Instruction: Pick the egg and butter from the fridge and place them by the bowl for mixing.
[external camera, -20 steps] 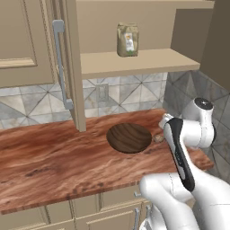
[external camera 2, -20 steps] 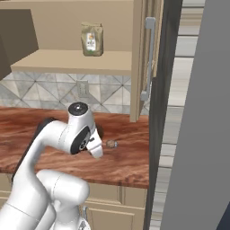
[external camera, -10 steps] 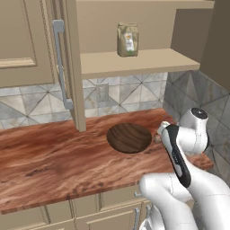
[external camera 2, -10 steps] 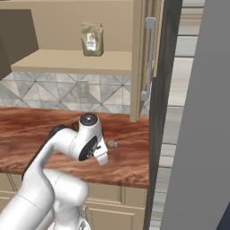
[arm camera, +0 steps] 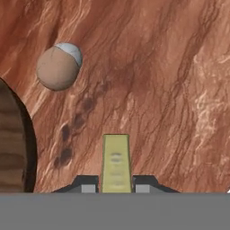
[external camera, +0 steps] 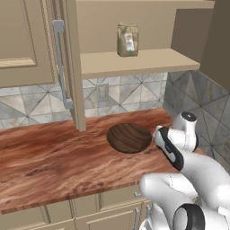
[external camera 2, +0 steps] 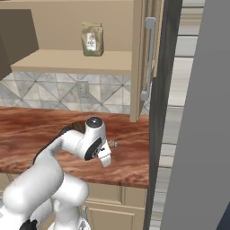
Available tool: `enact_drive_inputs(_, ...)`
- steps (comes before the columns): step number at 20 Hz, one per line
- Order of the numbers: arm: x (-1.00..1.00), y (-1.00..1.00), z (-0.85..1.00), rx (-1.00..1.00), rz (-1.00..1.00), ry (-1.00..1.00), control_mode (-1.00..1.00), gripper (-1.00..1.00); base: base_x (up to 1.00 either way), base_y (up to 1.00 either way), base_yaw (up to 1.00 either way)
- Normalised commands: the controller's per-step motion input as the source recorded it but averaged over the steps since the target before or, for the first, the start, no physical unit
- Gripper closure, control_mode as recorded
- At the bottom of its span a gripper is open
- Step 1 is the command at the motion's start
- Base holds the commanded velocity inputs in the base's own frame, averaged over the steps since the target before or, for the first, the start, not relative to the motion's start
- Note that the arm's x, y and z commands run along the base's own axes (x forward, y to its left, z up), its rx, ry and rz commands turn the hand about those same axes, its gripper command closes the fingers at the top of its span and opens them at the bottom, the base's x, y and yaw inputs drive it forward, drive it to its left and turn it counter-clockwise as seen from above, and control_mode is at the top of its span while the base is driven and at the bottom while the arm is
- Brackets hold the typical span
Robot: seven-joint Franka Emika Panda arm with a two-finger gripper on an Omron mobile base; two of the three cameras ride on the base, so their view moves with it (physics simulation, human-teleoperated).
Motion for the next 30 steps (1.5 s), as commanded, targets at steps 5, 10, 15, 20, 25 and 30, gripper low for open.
enact_drive_inputs(5,0.29,-0.01,-0.41,0.00,0.00,0.06,-1.00,1.00,0.00,0.00,0.00)
enact_drive_inputs(10,0.24,-0.05,-0.37,0.02,0.00,0.01,-1.00,1.00,0.00,0.00,0.00)
enact_drive_inputs(15,0.08,-0.02,-0.31,0.03,0.00,0.00,-1.00,1.00,0.00,0.00,0.00)
enact_drive_inputs(20,0.18,0.00,-0.19,0.01,0.00,0.00,-1.00,1.00,0.00,0.00,0.00)
enact_drive_inputs(25,0.04,0.00,-0.19,0.03,0.00,0.00,-1.00,1.00,0.00,0.00,0.00)
enact_drive_inputs(30,0.00,-0.02,-0.09,0.04,-0.01,0.00,-1.00,-1.00,0.00,0.00,0.00)
